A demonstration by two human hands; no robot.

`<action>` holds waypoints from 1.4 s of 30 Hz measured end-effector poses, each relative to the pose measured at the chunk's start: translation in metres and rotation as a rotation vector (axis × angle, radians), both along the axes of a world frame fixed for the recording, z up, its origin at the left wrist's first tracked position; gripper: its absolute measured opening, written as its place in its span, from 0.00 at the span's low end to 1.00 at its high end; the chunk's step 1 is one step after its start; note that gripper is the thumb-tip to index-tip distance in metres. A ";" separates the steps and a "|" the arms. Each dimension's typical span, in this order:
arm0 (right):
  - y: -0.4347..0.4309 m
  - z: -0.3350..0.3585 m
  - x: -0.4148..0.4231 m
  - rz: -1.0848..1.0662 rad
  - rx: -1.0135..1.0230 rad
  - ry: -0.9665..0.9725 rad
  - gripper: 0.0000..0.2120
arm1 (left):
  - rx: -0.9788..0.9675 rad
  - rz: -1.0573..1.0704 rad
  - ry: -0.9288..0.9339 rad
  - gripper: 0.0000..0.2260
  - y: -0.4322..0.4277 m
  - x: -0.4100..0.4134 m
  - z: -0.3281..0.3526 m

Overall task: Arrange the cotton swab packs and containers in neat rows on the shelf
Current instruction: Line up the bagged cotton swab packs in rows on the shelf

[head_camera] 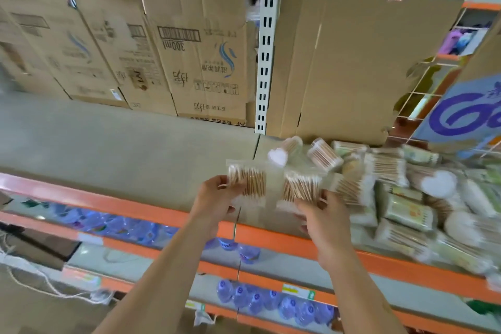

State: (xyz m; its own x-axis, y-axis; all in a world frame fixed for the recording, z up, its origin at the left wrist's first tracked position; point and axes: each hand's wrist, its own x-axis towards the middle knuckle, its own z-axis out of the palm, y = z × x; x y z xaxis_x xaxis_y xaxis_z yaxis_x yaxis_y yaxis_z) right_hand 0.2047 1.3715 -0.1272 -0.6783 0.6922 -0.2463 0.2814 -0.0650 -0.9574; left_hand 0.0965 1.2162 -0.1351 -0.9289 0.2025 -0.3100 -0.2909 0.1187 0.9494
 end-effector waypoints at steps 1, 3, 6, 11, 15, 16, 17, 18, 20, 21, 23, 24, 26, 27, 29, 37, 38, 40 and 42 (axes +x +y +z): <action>-0.005 0.002 -0.004 0.021 0.036 -0.002 0.06 | 0.000 0.014 0.021 0.08 -0.007 -0.001 0.001; -0.018 0.007 -0.014 0.060 0.053 0.013 0.05 | -0.014 0.041 0.060 0.05 -0.025 -0.006 0.005; -0.047 0.011 -0.032 0.091 -0.001 0.056 0.05 | -0.018 0.052 0.086 0.04 -0.059 -0.020 0.008; -0.112 0.012 -0.068 0.043 -0.067 0.117 0.05 | -0.024 0.043 0.102 0.03 -0.135 -0.051 0.014; -0.173 0.012 -0.102 0.044 -0.045 0.132 0.08 | -0.072 0.069 0.141 0.05 -0.208 -0.085 0.014; -0.187 0.013 -0.110 0.044 -0.037 0.140 0.09 | -0.081 0.077 0.152 0.05 -0.223 -0.095 0.015; -0.200 0.014 -0.119 0.043 -0.035 0.148 0.10 | -0.084 0.087 0.160 0.05 -0.237 -0.103 0.015; -0.212 0.015 -0.127 0.044 -0.037 0.155 0.11 | -0.083 0.095 0.167 0.05 -0.249 -0.112 0.017; -0.230 0.017 -0.142 0.051 -0.030 0.156 0.12 | -0.083 0.099 0.177 0.04 -0.268 -0.125 0.019; -0.237 0.017 -0.148 0.058 -0.023 0.154 0.12 | -0.081 0.097 0.179 0.04 -0.277 -0.132 0.020; -0.249 0.020 -0.164 0.066 -0.011 0.147 0.10 | -0.073 0.094 0.179 0.03 -0.290 -0.146 0.020; -0.253 0.020 -0.172 0.069 -0.006 0.143 0.09 | -0.064 0.094 0.175 0.02 -0.295 -0.154 0.020; -0.261 0.021 -0.190 0.079 -0.002 0.128 0.08 | -0.043 0.104 0.170 0.04 -0.304 -0.169 0.019; -0.264 0.020 -0.200 0.091 -0.011 0.122 0.07 | -0.040 0.114 0.169 0.05 -0.308 -0.177 0.019; -0.273 0.018 -0.220 0.116 -0.034 0.113 0.08 | -0.046 0.133 0.166 0.06 -0.317 -0.191 0.020; -0.310 0.020 -0.303 0.248 -0.072 0.100 0.06 | -0.095 0.218 0.169 0.05 -0.358 -0.257 0.025; -0.314 0.020 -0.310 0.254 -0.069 0.099 0.06 | -0.101 0.219 0.172 0.05 -0.363 -0.265 0.026; -0.322 0.020 -0.325 0.253 -0.055 0.099 0.06 | -0.108 0.212 0.164 0.05 -0.374 -0.281 0.027; -0.333 0.020 -0.341 0.249 -0.026 0.094 0.06 | -0.116 0.197 0.149 0.03 -0.387 -0.298 0.024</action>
